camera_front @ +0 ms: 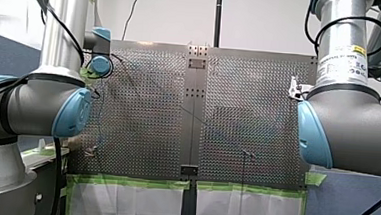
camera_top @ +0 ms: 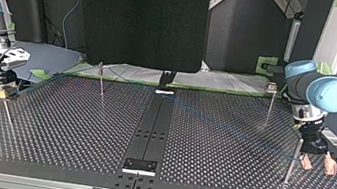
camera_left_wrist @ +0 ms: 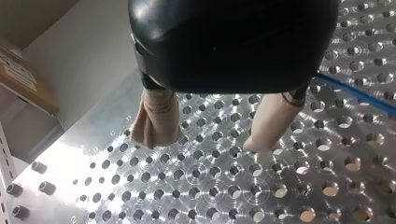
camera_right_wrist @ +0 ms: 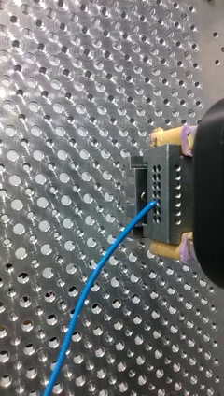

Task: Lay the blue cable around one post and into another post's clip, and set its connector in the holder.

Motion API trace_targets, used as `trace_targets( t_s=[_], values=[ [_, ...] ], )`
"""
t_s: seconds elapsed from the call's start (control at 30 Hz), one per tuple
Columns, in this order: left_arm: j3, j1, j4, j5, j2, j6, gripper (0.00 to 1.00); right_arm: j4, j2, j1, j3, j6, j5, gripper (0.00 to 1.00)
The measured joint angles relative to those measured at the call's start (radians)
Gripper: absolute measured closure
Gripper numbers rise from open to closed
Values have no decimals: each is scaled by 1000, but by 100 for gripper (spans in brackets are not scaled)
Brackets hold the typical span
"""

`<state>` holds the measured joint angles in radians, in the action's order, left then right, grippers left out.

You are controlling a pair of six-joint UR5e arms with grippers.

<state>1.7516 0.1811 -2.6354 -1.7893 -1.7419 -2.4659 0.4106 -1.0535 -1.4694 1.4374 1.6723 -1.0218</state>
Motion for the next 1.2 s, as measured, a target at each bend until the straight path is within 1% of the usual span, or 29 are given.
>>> trace_targets(
  t_s=[0.2, 0.53, 0.73, 1.2],
  values=[
    [0, 0, 0, 0, 0, 1, 0, 2, 1, -1, 0, 1, -1, 100],
    [0, 0, -1, 0, 0, 2, 0, -19, 0, -13, 0, 0, -14, 100],
    [0, 0, -1, 0, 0, 2, 0, -17, 0, -13, 0, 7, -19, 100],
    [0, 1, 0, 0, 0, 2, 0, -12, 2, -16, -10, 16, -21, 100]
  ],
)
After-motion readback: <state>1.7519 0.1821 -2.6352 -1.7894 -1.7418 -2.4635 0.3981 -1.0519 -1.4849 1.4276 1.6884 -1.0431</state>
